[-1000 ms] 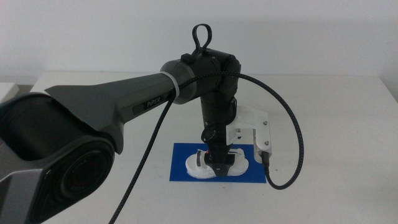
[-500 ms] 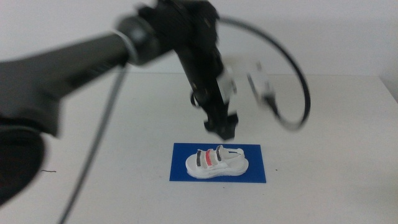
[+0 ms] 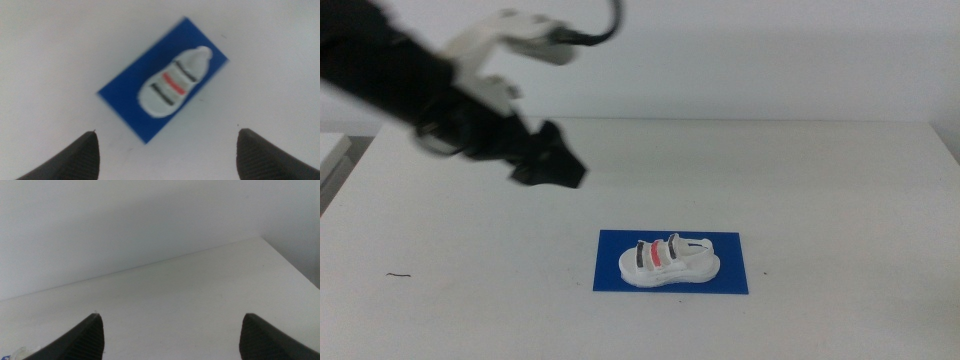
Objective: Use one arm to grab the shoe from the table and place it on the mat.
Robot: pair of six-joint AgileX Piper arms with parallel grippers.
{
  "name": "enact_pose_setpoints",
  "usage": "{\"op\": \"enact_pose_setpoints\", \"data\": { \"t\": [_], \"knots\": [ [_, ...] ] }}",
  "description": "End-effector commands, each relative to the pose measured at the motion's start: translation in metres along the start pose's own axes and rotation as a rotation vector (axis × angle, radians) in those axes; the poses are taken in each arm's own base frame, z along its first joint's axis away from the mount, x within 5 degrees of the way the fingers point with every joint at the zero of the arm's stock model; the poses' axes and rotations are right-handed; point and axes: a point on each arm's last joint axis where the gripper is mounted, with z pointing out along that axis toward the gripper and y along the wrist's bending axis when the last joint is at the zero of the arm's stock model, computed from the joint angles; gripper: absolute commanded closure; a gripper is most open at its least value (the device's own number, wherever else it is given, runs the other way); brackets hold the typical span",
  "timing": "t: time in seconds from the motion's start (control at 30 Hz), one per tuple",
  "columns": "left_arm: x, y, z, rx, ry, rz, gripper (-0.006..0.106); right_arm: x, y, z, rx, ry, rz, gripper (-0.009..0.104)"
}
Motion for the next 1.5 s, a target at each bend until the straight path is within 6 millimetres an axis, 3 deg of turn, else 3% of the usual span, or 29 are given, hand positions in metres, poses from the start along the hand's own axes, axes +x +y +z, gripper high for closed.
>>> {"op": "enact_pose_setpoints", "data": {
  "t": [0.0, 0.2, 0.57, 0.73, 0.93, 1.17, 1.47],
  "knots": [
    [0.021, -0.002, -0.02, -0.077, -0.12, -0.086, 0.007, 0.0, 0.0, 0.0, -0.004, -0.011, -0.011, 0.016],
    [0.066, -0.011, -0.046, -0.353, -0.392, -0.141, 0.007, 0.0, 0.0, 0.0, -0.004, -0.011, -0.011, 0.016],
    [0.121, -0.051, -0.087, -0.559, -0.708, -0.099, 0.007, 0.0, 0.0, 0.0, -0.004, -0.011, -0.011, 0.016],
    [0.154, -0.061, -0.091, -0.65, -0.829, -0.096, 0.007, 0.0, 0.0, 0.0, -0.004, -0.011, -0.011, 0.016],
    [0.208, -0.063, -0.069, -0.669, -0.92, -0.241, 0.007, 0.0, 0.0, 0.0, -0.004, -0.011, -0.011, 0.016],
    [0.26, -0.061, -0.036, -0.69, -0.962, -0.252, 0.007, 0.0, 0.0, 0.0, -0.004, -0.011, -0.011, 0.016],
    [0.269, -0.066, -0.037, -0.704, -1.017, -0.223, 0.007, 0.0, 0.0, 0.0, -0.003, -0.011, -0.013, 0.016]
  ]
}}
